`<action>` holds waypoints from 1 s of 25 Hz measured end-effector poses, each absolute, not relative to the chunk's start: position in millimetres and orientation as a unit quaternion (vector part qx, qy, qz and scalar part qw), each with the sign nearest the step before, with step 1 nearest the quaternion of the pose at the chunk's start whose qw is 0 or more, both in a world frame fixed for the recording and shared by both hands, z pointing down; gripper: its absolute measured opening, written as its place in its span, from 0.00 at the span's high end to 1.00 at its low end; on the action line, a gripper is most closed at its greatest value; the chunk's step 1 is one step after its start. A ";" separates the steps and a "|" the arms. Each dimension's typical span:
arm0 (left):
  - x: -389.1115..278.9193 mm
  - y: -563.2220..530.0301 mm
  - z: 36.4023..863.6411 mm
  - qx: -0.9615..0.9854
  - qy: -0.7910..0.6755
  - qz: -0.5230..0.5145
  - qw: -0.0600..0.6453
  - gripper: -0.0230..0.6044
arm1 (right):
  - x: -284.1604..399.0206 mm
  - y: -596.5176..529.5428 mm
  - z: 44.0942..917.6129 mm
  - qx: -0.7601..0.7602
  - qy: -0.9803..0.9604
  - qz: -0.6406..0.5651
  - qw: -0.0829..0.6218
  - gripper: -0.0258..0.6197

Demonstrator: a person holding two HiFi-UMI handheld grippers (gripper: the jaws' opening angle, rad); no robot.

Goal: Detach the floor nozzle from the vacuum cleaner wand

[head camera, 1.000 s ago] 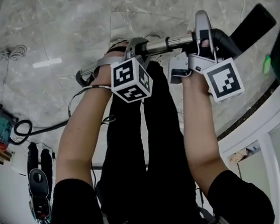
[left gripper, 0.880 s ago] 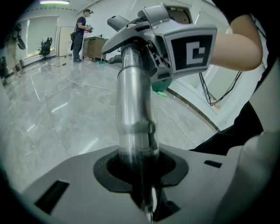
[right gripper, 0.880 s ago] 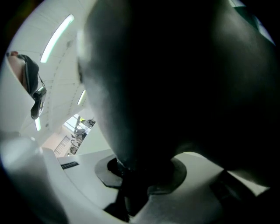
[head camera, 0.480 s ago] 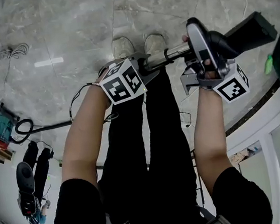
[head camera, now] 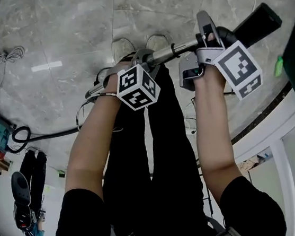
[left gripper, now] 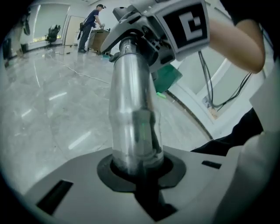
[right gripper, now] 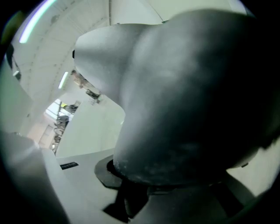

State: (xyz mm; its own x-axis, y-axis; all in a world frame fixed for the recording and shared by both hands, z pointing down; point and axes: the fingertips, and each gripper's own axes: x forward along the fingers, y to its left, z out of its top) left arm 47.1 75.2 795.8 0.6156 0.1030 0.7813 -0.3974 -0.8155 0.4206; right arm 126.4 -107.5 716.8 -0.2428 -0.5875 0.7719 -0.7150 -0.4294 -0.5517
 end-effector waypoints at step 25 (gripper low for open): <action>78.9 133.3 724.8 0.826 0.109 0.277 0.479 0.86 | 105.4 -106.8 659.8 0.361 -0.707 0.601 -0.087 0.78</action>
